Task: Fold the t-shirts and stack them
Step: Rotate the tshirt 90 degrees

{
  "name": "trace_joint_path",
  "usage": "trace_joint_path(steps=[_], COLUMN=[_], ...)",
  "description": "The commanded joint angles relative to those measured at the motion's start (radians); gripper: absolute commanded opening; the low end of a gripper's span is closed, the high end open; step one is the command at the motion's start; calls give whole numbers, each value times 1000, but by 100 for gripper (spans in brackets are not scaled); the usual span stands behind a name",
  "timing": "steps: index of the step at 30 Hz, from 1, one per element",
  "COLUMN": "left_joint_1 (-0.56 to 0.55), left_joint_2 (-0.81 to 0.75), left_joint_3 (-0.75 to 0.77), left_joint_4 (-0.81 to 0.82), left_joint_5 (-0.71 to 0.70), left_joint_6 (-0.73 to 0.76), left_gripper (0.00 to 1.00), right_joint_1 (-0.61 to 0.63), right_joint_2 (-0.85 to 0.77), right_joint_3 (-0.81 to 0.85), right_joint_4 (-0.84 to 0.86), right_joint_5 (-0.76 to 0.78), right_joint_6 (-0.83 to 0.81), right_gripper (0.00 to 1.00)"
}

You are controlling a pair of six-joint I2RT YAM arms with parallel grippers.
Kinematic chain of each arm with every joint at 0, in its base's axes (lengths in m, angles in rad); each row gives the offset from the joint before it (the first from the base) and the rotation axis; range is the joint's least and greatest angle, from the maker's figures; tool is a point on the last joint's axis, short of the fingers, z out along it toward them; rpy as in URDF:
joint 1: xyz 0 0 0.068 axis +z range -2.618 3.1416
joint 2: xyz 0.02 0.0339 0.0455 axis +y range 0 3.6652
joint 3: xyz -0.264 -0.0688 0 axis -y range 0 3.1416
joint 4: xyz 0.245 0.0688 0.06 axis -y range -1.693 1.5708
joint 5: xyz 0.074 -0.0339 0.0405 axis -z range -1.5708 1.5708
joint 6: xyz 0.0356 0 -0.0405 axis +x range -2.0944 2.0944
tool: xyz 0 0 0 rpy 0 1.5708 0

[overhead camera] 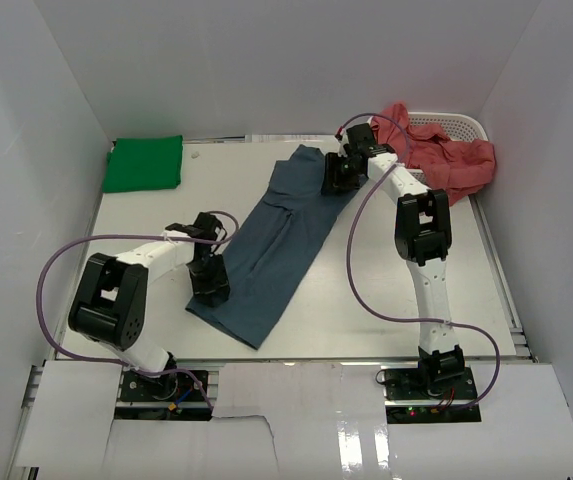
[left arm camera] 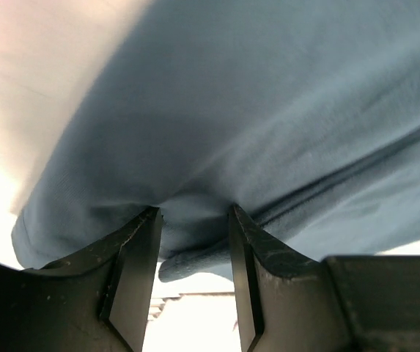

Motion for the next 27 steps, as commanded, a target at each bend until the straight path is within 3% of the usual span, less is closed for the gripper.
trace_joint_path(steps=[1,10,18,27], left_joint_1=[-92,-260,-473,-642], left_joint_2=[12,-32,-31,48], left_joint_3=[-42,-87,-143,-62], left_joint_4=[-9,-8,67,112], left_joint_5=[122,172,224,247], left_joint_6=[-78,-201,-347,-449], left_gripper=[53,54,54,54], right_joint_1=[-6,-6,-6,-30], right_joint_2=[49,96,150,173], right_joint_3=[-15,14,54,34], right_joint_4=[54,162,282,424], right_joint_5=[-59,-201,-297,-356], right_joint_6=[44,159,256,335], right_gripper=[58,59,62,64])
